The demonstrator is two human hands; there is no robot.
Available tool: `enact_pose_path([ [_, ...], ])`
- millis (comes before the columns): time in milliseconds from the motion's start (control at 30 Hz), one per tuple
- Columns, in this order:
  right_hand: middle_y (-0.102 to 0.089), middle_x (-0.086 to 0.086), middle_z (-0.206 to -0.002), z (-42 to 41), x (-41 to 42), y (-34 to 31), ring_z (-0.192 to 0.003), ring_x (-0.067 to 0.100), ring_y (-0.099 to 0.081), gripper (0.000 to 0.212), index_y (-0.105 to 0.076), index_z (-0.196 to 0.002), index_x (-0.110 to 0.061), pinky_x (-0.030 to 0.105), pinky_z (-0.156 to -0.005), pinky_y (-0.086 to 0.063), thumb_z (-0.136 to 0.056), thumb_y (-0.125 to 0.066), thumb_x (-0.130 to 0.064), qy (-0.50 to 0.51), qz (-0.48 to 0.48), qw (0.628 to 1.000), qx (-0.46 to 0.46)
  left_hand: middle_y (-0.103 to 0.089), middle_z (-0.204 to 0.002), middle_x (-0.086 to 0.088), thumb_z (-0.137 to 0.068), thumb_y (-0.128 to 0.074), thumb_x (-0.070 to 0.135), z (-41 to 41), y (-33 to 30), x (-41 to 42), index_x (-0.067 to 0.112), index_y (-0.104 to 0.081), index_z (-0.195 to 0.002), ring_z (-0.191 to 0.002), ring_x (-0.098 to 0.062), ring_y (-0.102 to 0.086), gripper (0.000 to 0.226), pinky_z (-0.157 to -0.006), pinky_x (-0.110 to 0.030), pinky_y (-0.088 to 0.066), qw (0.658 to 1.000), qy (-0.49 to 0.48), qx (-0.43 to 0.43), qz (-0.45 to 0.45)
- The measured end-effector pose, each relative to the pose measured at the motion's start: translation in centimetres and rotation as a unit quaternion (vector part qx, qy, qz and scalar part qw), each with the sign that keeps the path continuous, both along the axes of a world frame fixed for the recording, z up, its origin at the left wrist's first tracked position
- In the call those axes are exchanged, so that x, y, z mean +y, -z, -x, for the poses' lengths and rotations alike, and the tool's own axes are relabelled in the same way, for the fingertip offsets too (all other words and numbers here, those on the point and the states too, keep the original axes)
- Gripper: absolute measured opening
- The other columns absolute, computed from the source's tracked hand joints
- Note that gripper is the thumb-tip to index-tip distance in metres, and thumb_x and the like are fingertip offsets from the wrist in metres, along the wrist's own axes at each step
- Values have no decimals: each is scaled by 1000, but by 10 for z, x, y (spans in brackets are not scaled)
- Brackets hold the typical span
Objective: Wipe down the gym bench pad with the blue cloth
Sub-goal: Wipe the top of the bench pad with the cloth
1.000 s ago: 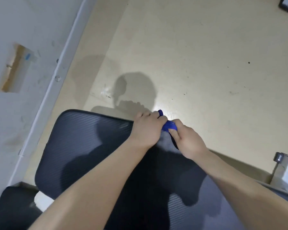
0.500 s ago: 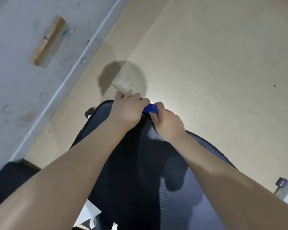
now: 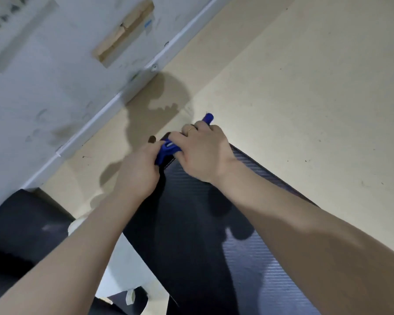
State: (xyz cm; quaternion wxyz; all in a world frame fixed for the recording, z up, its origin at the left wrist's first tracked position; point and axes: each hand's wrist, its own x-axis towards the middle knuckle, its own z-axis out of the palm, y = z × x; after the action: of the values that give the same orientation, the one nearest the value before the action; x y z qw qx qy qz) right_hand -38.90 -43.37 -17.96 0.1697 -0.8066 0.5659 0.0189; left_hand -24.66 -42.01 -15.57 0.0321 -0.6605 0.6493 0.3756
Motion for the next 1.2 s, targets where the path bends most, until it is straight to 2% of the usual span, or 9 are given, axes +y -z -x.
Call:
enact_pose_path([
  [100,-71,7,-90,-33,18,-1,-88,31,-62,28,-68,-96,-17,49,-94,-42,-77,-60,-36,-76,-86,993,22,-63,-94,-14,-79,-45,-11,-33,4,30,8,-61,-109,-81,-28,-52,39,-66,-29,-29,998,-50,3,-37],
  [200,-70,3,-97,-32,8,-8,-92,28,-61,29,-63,-106,-18,41,-101,-37,-88,-48,-36,-136,-77,987,36,-59,-88,-11,-79,-44,-10,-35,5,28,7,-61,-106,-86,-34,-55,36,-64,-28,-26,998,-62,6,-25],
  [300,-64,4,-105,-8,-16,-11,-106,27,-55,31,-50,-115,-17,42,-115,-9,-98,-31,-35,-137,-111,981,77,-62,-100,-14,-81,-42,-7,-17,10,7,8,-59,-111,-94,-33,-54,38,-66,-28,-28,999,-45,17,-10],
  [433,-68,12,-78,-13,-5,-14,-88,34,-63,41,-62,-94,-7,57,-110,-24,-84,-32,-34,-85,-50,990,101,-61,-102,-15,-82,-41,-8,-8,14,5,5,-58,-109,-97,-35,-54,34,-66,-27,-26,997,-62,44,-2],
  [633,-65,12,-74,-63,37,-17,-76,34,-62,28,-62,-86,-8,46,-90,-46,-80,-47,-31,-134,-101,986,-18,-64,-108,-17,-76,-44,-14,-66,0,54,4,-60,-113,-100,-35,-55,45,-70,-28,-31,996,-77,30,-27],
  [700,-66,10,-80,-59,30,-13,-78,33,-62,25,-61,-95,-9,46,-94,-40,-85,-50,-30,-162,-94,982,-27,-64,-104,-16,-76,-43,-13,-71,-1,57,5,-62,-110,-98,-35,-55,42,-70,-29,-32,997,-66,31,-31],
  [833,-59,7,-122,-33,9,-15,-120,27,-48,36,-47,-124,-17,43,-115,-11,-96,-37,-37,-124,-108,984,68,-64,-107,-17,-77,-36,5,-46,10,29,5,-61,-109,-101,-35,-56,40,-79,-39,-44,997,-44,66,-2],
  [1067,-67,18,-85,-65,34,-10,-88,35,-60,37,-61,-99,-3,45,-101,-38,-86,-38,-29,-81,-54,994,40,-64,-110,-15,-84,-39,-7,-65,21,44,6,-60,-110,-101,-31,-55,36,-69,-25,-29,991,-93,81,-45],
  [1200,-64,13,-100,-110,75,-12,-102,33,-54,28,-55,-110,-7,42,-112,-22,-91,-44,-24,-131,-117,984,6,-66,-105,-17,-81,-41,-11,-104,9,92,8,-61,-102,-100,-34,-58,34,-85,-37,-46,977,-172,80,-97],
])
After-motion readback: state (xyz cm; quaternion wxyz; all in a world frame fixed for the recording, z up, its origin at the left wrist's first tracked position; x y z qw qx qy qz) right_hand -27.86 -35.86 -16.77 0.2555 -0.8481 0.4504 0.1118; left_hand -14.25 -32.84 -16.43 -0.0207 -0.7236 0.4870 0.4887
